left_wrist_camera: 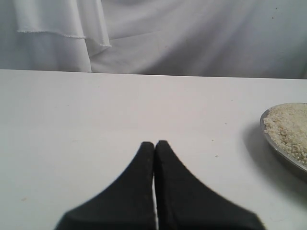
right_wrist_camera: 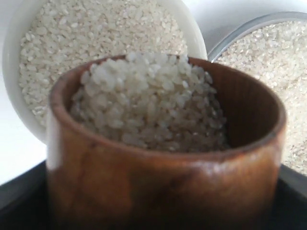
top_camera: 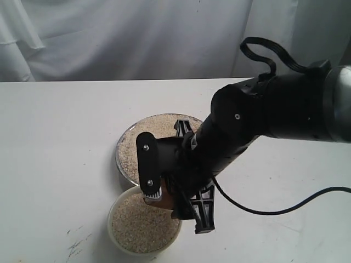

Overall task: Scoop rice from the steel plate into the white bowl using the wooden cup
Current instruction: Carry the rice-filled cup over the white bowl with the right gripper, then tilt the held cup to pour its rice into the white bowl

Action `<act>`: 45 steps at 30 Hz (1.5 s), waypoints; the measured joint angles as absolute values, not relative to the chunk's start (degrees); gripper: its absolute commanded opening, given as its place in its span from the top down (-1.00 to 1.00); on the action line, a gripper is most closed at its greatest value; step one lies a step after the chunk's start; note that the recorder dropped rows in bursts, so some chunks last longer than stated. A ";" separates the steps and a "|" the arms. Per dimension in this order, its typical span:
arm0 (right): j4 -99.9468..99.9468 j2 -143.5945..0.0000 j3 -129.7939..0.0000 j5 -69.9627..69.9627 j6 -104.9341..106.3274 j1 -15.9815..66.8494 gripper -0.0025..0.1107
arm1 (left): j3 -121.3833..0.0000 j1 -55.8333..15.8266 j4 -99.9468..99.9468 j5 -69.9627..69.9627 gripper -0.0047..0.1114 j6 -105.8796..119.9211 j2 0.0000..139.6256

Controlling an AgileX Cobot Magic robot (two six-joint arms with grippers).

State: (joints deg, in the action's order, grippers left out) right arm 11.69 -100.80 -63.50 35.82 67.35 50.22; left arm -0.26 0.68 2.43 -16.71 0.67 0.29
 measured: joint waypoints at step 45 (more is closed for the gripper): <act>-16.17 -100.80 -63.50 38.31 44.93 58.25 0.96 | -0.26 0.68 2.43 -16.71 0.92 0.67 0.29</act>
State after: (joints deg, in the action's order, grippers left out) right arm -16.17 -100.80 -63.50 38.31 44.93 58.25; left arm -0.26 0.68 2.43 -16.71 0.67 0.29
